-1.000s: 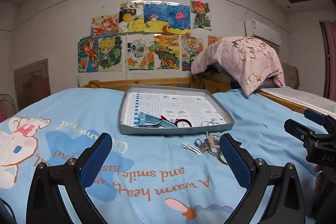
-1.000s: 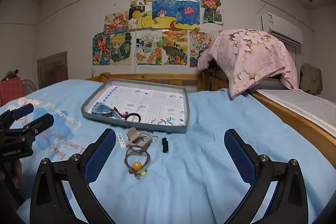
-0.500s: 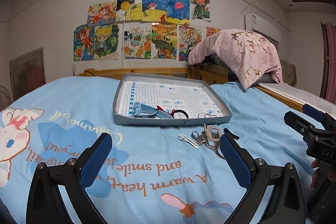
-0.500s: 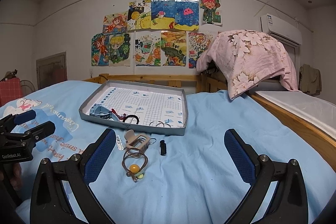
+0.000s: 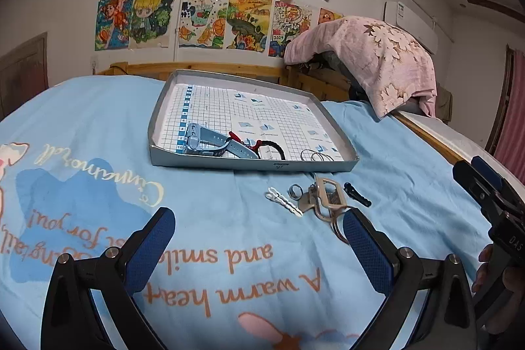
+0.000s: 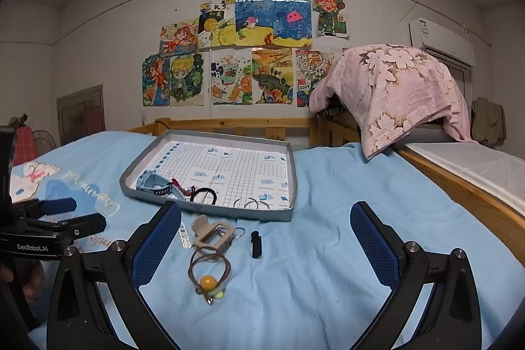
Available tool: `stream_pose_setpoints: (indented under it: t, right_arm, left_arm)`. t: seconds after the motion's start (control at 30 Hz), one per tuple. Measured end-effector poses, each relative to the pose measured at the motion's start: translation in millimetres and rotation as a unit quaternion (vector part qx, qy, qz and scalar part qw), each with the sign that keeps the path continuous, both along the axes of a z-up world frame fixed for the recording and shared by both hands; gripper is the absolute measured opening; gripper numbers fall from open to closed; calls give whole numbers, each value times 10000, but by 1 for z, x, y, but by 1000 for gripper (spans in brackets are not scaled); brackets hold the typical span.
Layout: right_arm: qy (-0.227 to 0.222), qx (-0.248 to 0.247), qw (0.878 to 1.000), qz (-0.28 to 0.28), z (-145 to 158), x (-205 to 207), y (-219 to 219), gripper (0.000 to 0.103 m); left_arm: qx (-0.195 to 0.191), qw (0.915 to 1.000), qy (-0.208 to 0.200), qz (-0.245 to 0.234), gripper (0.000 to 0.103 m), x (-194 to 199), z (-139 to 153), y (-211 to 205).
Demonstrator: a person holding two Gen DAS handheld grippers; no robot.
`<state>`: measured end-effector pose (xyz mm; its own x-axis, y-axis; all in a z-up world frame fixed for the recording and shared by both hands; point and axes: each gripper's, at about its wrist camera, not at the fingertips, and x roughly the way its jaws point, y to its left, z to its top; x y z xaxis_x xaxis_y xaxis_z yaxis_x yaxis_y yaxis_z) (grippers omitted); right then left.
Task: Organize jewelry
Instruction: 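Withdraw the left tool from the tray over the remaining jewelry, then close left tool on white hair clips while right tool grasps brown beaded cord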
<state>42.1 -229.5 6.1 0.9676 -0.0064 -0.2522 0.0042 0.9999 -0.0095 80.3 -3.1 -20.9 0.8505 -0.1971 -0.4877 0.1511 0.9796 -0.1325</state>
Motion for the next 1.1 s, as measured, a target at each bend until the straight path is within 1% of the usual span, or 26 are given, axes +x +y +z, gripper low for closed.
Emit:
stream_pose_setpoints:
  t: [0.13, 0.23, 0.33, 0.37, 0.47, 0.53, 0.63, 0.7, 0.77, 0.8, 0.83, 0.87, 0.9, 0.93, 0.97, 1.03, 1.1]
  right_arm:
    - [11, 12, 10000, -38, 0, 8, 1, 101]
    - [106, 67, 9999, -26, -3, 18, 1, 101]
    - [446, 87, 9990, 29, -10, 36, 4, 101]
    - [602, 68, 9982, 44, -15, 43, 6, 101]
    - [809, -2, 9967, 104, -23, 53, 10, 101]
    - [819, -55, 9966, 113, -26, 56, 11, 101]
    - [822, 12, 9965, 165, -28, 60, 11, 101]
    - [835, 47, 9963, 188, -30, 64, 10, 101]
    - [856, 89, 9960, 224, -32, 67, 10, 99]
    - [867, 113, 9958, 263, -33, 69, 9, 94]
    - [888, 125, 9955, 297, -35, 70, 10, 83]
    - [939, 124, 9950, 331, -38, 71, 10, 77]
    - [992, 130, 9943, 369, -41, 74, 11, 64]
    - [1072, 156, 9932, 430, -45, 76, 11, 57]
    - [1195, 202, 9913, 507, -51, 78, 12, 56]
    - [1332, 238, 9890, 599, -59, 80, 12, 47]
    - [1437, 261, 9870, 673, -64, 82, 12, 43]
  left_arm:
    - [15, 10000, 47, -18, 103, 12, -1, 0]
    - [-8, 9998, 177, -93, 103, 23, -4, 0]
    - [-104, 9985, 496, -214, 103, 41, -12, 1]
    - [-148, 9983, 531, -191, 103, 44, -14, 2]
    - [-191, 9981, 558, -151, 103, 53, -18, 4]
    - [-159, 9980, 592, -148, 103, 60, -21, 2]
    - [-123, 9977, 650, -161, 103, 71, -25, -1]
    - [-176, 9972, 686, -224, 101, 78, -27, -3]
    - [-243, 9964, 756, -305, 97, 86, -29, -5]
    - [-323, 9953, 825, -395, 97, 91, -31, -6]
    - [-393, 9942, 881, -476, 95, 95, -32, -8]
    - [-444, 9931, 936, -547, 91, 99, -34, -9]
    - [-468, 9916, 1029, -620, 89, 105, -38, -12]
    - [-477, 9908, 1084, -654, 85, 108, -40, -14]
    - [-501, 9896, 1160, -695, 79, 112, -44, -16]
    - [-602, 9856, 1365, -796, 75, 121, -52, -19]
    - [-655, 9836, 1458, -831, 74, 125, -58, -20]
